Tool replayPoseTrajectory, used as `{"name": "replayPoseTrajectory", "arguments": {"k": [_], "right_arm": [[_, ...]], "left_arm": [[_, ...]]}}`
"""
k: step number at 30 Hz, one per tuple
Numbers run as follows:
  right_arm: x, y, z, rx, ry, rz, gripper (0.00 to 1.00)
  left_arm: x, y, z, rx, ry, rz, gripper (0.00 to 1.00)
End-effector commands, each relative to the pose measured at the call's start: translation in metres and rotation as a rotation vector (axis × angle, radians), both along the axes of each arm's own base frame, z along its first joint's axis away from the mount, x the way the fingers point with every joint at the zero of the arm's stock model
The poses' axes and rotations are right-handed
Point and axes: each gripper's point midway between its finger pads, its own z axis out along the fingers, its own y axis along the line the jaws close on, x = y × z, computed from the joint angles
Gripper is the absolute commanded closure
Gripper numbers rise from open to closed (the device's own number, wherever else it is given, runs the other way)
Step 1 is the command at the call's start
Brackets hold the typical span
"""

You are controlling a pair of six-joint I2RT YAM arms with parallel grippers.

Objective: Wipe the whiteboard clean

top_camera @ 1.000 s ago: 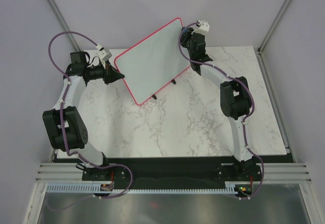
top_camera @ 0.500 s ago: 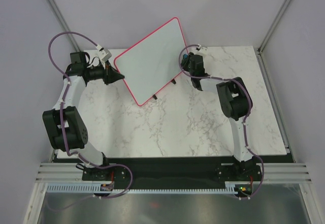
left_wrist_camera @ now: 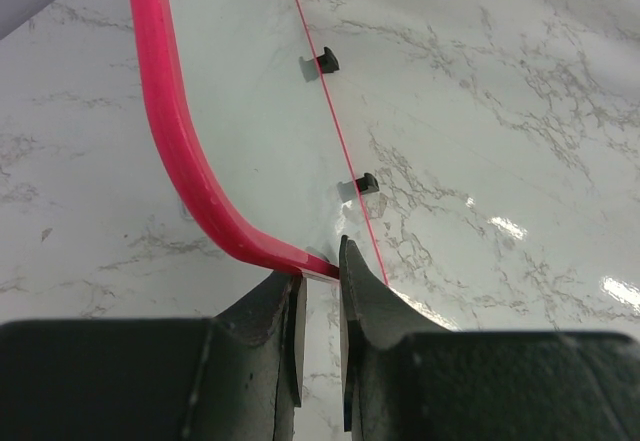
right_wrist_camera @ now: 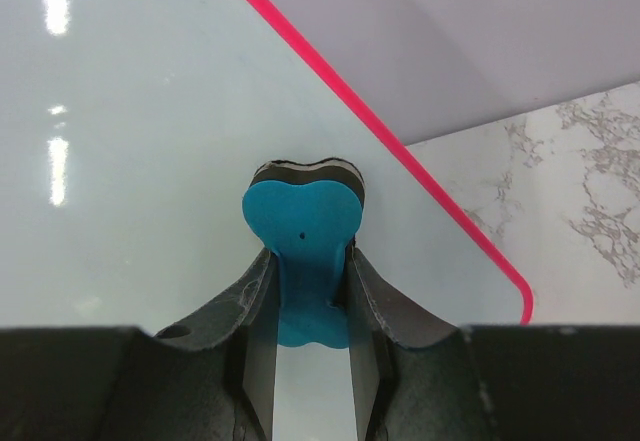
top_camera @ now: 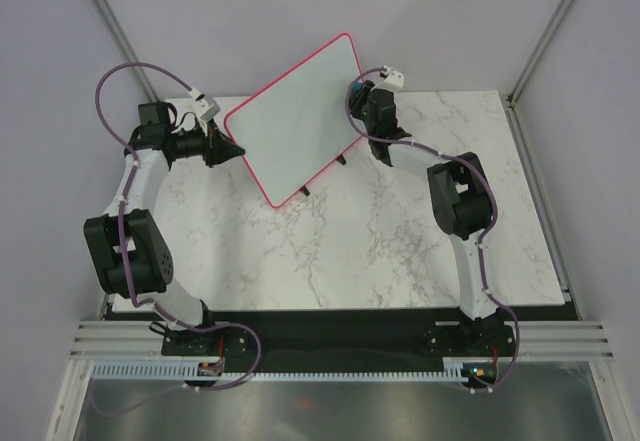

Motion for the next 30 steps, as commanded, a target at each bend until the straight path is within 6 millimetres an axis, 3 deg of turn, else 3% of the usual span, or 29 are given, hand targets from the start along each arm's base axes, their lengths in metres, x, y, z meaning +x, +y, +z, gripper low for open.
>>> {"name": "replayPoseTrajectory", "arguments": {"k": [1, 6, 9, 11, 24, 30], "right_arm": [[0.000, 0.016, 0.052, 0.042, -0.100, 0.024, 1.00], [0.006, 0.015, 0.053, 0.029, -0.107, 0.010, 1.00], [0.014, 0.012, 0.073, -0.002, -0.137, -0.021, 1.00], [0.017, 0.009, 0.074, -0.024, -0.138, -0.037, 1.00], [0.006, -0.005, 0.004, -0.080, -0.020, -0.078, 1.00], [0.010, -0.012, 0.004, -0.101, -0.021, -0.102, 1.00]], "left_arm": [[0.020, 0.010, 0.025, 0.105, -0.231, -0.012, 0.98], [0.020, 0.009, 0.024, 0.110, -0.233, -0.012, 0.98], [0.020, 0.009, 0.026, 0.109, -0.236, -0.013, 0.98], [0.019, 0.008, 0.025, 0.109, -0.234, -0.016, 0.98], [0.020, 0.009, 0.026, 0.109, -0.239, -0.016, 0.98], [0.018, 0.009, 0.026, 0.111, -0.238, -0.020, 0.98]]}}
